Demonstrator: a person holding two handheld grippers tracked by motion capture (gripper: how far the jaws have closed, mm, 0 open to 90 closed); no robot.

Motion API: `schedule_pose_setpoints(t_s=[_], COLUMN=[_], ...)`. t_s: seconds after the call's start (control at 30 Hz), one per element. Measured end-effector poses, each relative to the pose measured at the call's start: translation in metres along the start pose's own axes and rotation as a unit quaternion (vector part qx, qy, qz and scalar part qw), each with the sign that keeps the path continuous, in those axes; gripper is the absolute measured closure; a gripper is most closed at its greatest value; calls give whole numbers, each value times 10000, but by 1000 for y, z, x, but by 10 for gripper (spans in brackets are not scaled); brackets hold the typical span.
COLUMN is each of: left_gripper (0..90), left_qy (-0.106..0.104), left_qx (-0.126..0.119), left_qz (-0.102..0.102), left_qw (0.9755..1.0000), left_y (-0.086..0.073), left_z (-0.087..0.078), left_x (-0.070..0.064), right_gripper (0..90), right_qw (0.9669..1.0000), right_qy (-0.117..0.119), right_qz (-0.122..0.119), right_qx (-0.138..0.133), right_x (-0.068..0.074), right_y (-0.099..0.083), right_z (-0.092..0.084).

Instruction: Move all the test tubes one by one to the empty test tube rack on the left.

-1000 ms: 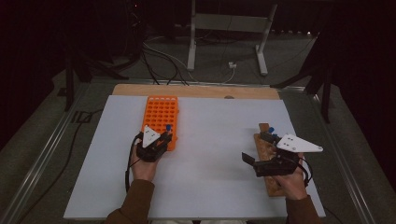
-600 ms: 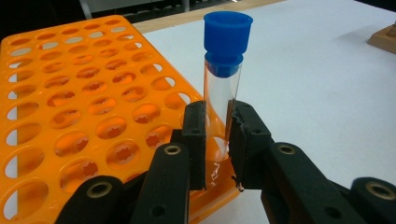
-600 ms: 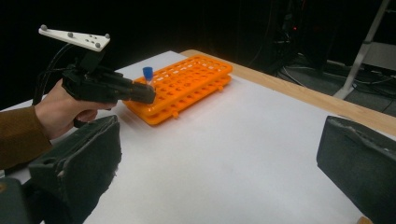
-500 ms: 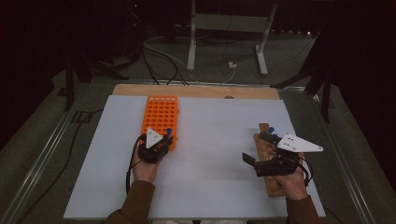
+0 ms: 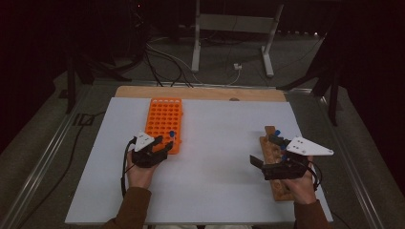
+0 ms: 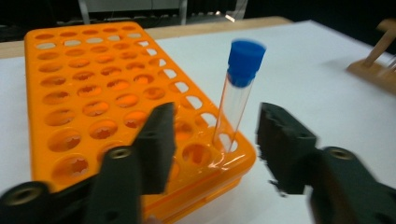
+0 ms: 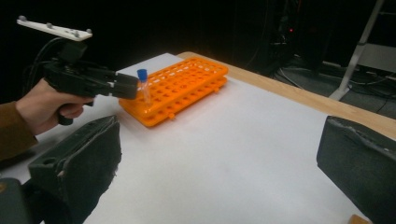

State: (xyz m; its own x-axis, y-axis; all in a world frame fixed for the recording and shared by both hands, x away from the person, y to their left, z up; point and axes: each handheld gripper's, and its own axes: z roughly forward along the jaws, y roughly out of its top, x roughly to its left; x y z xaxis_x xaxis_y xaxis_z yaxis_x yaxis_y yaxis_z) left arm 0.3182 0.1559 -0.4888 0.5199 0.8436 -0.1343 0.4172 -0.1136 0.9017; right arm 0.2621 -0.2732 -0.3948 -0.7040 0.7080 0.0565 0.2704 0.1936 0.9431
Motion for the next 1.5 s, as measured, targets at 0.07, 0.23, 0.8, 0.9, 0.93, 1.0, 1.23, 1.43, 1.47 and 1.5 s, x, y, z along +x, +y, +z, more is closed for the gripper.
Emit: schedule_pose_setpoints(t_s=[0.07, 0.23, 0.8, 0.9, 0.93, 1.0, 1.23, 1.43, 1.47, 1.5], left_gripper=[360, 160, 9, 10, 10, 10, 10, 10, 10, 10], left_qy=[17, 124, 55, 32, 27, 38, 80, 93, 95, 96], left_qx=[-86, -263, -710, -752, -755, -756, -711, -672, -662, -654], left_qz=[-38, -19, -11, -70, -70, -83, -109, -90, -88, -82], left_qw=[10000, 9996, 9975, 9971, 9971, 9971, 9974, 9977, 9977, 9978], left_y=[3, 11, 19, 19, 19, 19, 16, 14, 14, 14], left_z=[-7, -22, -59, -60, -61, -61, -60, -59, -58, -58], left_x=[-1, -2, -12, -11, -11, -10, -9, -10, -10, -10], right_gripper=[0, 0, 174, 269, 306, 367, 540, 664, 682, 694], right_qw=[10000, 9997, 9945, 9946, 9947, 9949, 9948, 9928, 9927, 9927], right_qy=[-55, -184, -1003, -984, -968, -919, -742, -667, -651, -630], right_qz=[13, 86, 31, -3, -9, -24, -121, -180, -158, -106], right_qx=[-35, -134, 300, 340, 359, 406, 680, 982, 1003, 1019], right_x=[-2, -12, -37, -41, -42, -45, -51, -55, -57, -58], right_y=[1, -1, -20, -24, -26, -29, -41, -51, -53, -55], right_z=[-3, -11, -35, -39, -41, -43, -43, -38, -37, -37])
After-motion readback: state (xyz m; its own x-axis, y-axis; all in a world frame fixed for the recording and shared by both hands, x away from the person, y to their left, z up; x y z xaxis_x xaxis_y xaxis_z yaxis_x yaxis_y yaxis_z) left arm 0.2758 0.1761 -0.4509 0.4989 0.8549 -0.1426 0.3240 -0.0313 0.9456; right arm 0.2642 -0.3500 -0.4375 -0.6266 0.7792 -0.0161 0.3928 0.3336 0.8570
